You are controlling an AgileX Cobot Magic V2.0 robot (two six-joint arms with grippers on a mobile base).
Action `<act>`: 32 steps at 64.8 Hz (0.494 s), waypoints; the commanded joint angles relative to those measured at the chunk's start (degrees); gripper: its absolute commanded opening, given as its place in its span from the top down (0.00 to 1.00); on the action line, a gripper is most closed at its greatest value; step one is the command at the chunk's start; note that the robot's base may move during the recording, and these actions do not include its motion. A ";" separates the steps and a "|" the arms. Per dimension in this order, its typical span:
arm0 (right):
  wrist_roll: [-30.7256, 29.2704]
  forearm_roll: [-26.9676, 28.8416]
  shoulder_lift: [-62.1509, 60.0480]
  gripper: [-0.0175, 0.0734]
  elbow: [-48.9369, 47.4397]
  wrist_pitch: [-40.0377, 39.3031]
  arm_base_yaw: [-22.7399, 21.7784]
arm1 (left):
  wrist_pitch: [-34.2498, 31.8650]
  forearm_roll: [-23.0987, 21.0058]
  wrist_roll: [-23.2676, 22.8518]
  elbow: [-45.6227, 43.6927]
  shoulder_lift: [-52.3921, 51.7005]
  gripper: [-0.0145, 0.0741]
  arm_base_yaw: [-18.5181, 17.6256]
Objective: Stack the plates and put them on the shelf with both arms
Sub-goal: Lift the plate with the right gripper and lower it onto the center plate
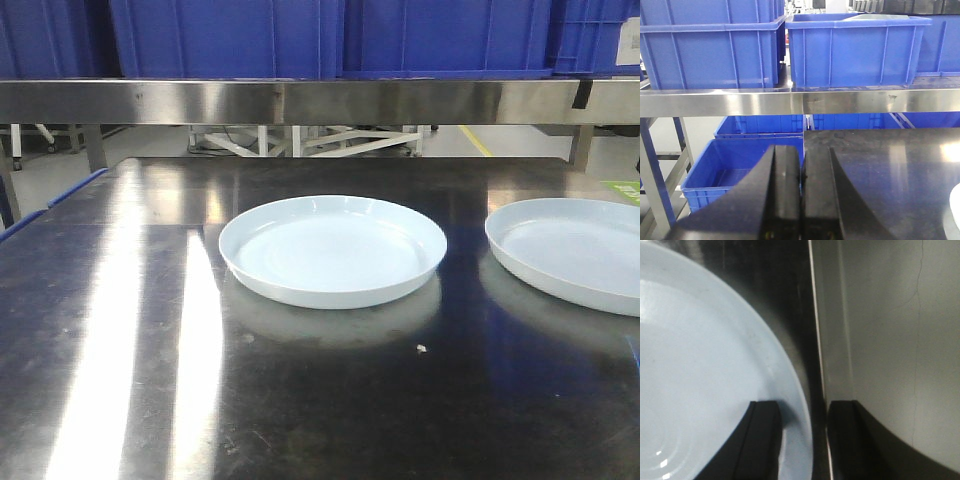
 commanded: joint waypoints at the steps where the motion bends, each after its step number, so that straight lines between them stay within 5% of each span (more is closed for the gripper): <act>1: -0.86 0.11 -2.07 0.43 -1.65 -1.66 -0.30 | -4.42 -0.12 -0.21 -2.02 0.13 0.74 0.12; 18: -0.86 0.41 -3.34 0.76 -1.65 -1.27 -0.58 | -4.42 -0.12 -0.21 -2.02 0.13 0.74 0.12; 32: -1.00 4.04 -8.45 0.75 -1.70 0.07 -2.82 | -4.42 -0.12 -0.21 -2.02 0.13 0.74 0.12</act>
